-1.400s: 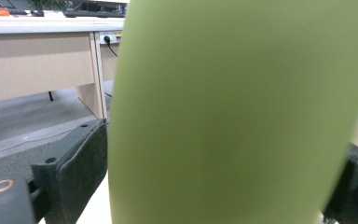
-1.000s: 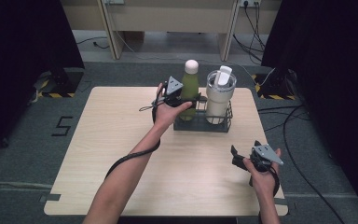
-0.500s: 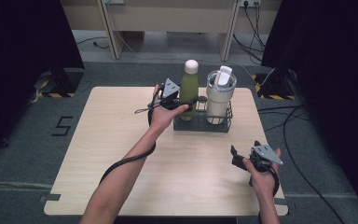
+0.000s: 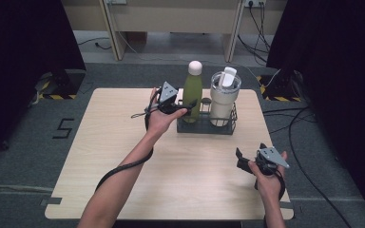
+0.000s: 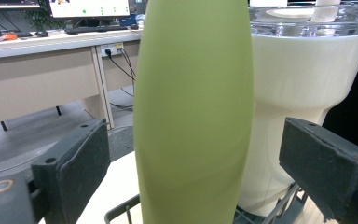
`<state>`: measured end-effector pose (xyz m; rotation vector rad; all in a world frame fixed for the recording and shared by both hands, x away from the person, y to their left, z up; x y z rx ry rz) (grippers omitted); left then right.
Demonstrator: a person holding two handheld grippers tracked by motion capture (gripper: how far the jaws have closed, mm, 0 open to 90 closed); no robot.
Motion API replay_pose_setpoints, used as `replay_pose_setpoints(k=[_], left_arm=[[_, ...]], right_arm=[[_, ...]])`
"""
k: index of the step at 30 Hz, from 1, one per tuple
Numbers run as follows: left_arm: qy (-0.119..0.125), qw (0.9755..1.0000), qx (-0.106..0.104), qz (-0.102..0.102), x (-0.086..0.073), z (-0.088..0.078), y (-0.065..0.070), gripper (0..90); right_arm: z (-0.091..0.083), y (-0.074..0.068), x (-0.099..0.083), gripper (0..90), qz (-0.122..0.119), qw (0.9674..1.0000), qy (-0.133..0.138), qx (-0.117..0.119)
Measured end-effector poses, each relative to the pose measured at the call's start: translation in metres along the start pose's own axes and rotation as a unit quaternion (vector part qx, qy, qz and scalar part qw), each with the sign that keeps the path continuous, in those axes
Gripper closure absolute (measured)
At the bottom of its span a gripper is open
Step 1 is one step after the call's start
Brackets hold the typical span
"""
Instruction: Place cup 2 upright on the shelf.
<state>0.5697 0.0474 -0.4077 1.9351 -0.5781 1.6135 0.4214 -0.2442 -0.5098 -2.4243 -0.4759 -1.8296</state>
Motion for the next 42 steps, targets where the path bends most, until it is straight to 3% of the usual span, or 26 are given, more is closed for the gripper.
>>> replay_pose_setpoints(k=[16,19,25,38,42], left_arm=[[-0.001,0.9999,-0.013,0.005,0.001,-0.024,0.000,8.6],[0.001,0.9998,-0.018,-0.002,0.001,-0.029,0.000,8.9],[0.005,0.9998,-0.016,0.007,0.004,-0.038,-0.002,9.4],[0.007,0.9998,-0.020,-0.005,-0.003,-0.060,-0.007,9.8],[0.005,0.9998,-0.018,0.004,-0.004,-0.067,-0.008,9.9]], right_arm=[[0.000,-0.001,0.000,3.1,-0.001,1.0000,0.000,0.000],[0.000,-0.002,0.000,3.1,0.000,1.0000,-0.003,0.002],[0.000,-0.001,0.001,3.1,0.000,1.0000,0.000,0.000],[0.001,-0.001,0.000,3.1,-0.005,1.0000,-0.004,-0.005],[0.000,0.001,0.000,3.1,-0.006,1.0000,-0.005,-0.006]])
Point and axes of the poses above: each handheld gripper's, and its own axes: z roughly forward along the jaws, x roughly out of its top, y roughly to its right, the point moved 5 cm from there along z, roughly forward along the jaws, and after that the axes turned 9 degrees about -z, right-handed, at the moved point
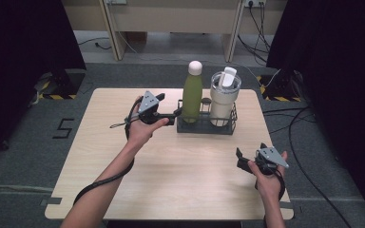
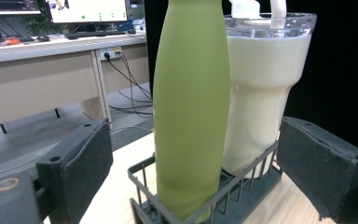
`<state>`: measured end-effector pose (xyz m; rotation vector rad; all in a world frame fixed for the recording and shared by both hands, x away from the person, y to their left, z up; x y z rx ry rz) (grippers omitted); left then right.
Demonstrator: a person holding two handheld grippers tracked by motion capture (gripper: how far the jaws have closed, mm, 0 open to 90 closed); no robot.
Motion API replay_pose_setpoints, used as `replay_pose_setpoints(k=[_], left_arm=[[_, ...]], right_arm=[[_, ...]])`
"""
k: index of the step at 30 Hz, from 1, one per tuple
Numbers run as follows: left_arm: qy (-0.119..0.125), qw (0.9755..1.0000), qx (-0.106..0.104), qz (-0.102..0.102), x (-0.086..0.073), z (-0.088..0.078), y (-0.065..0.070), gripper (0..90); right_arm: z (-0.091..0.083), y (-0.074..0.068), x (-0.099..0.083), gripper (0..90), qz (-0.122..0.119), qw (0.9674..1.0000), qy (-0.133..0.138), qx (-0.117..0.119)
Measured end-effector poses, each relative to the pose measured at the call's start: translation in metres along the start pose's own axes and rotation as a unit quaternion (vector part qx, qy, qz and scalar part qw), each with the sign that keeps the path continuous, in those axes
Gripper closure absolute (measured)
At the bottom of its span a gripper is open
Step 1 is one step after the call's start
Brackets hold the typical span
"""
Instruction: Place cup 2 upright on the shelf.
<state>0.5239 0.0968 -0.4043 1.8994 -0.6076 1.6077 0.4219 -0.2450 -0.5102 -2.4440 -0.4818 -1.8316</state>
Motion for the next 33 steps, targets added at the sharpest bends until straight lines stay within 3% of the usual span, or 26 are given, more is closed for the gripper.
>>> replay_pose_setpoints(k=[19,33], left_arm=[[-0.003,0.9998,0.010,0.019,-0.007,-0.036,-0.009,9.9],[-0.004,0.9995,0.027,0.017,-0.022,-0.074,-0.023,9.9]], right_arm=[[-0.001,0.000,0.001,3.3,0.001,1.0000,0.001,0.001],[-0.002,-0.001,0.002,3.4,0.001,1.0000,0.002,0.003]])
Point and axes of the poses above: each handheld gripper's, and its own axes: z roughly forward along the jaws, x roughly out of its top, y roughly to its right, the point moved 5 cm from there along z, roughly forward along the jaws, and after that the axes turned 9 degrees about -z, right-handed, at the moved point
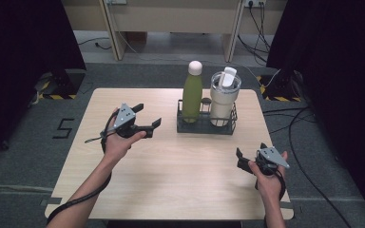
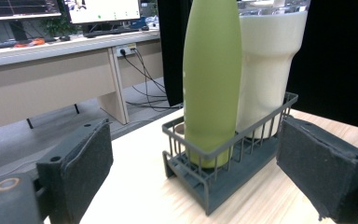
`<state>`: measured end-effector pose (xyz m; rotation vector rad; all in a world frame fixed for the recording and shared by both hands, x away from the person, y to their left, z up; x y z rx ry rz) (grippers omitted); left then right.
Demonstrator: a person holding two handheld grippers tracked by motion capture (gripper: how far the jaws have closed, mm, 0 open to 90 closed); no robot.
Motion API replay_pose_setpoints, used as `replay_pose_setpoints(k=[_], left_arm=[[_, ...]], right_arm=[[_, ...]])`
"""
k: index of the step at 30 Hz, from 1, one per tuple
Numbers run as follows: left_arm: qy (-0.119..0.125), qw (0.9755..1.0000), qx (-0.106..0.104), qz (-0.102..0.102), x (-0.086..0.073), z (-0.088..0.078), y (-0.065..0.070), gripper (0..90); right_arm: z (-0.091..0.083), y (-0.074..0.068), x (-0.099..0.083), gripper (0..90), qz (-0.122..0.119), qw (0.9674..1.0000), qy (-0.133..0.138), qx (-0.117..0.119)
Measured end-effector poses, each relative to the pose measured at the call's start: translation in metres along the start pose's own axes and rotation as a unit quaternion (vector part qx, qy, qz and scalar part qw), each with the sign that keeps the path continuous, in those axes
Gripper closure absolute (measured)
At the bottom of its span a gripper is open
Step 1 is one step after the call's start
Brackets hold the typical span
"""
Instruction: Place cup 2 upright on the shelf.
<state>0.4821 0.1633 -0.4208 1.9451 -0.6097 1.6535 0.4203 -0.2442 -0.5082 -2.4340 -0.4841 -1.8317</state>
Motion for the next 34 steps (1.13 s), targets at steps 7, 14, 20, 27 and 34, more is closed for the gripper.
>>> replay_pose_setpoints(k=[7,14,20,27,34], left_arm=[[0.000,0.9999,0.013,-0.010,-0.013,-0.021,-0.009,9.9],[-0.005,0.9996,0.024,-0.015,-0.029,-0.042,-0.017,9.9],[-0.009,0.9989,0.035,-0.028,-0.046,-0.059,-0.021,9.9],[-0.011,0.9973,0.048,-0.054,-0.069,-0.072,-0.024,9.9],[-0.014,0.9967,0.048,-0.064,-0.077,-0.074,-0.025,10.6]], right_arm=[[0.000,0.000,0.000,3.4,0.000,1.0000,0.000,0.001],[0.000,0.000,0.001,3.4,-0.001,1.0000,0.000,0.000],[0.000,-0.001,0.000,3.4,-0.002,1.0000,-0.001,0.002],[0.001,-0.002,0.000,3.4,-0.005,1.0000,-0.001,0.001],[0.001,-0.003,0.001,2.8,-0.006,1.0000,0.002,0.006]])
Point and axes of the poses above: each handheld gripper's, and its own axes: z roughly forward along the jaws, x roughly out of its top, y roughly to its right, the point moved 5 cm from there along z, roughly forward along the jaws, and after that the axes turned 9 degrees about -z, right-handed, at the moved point
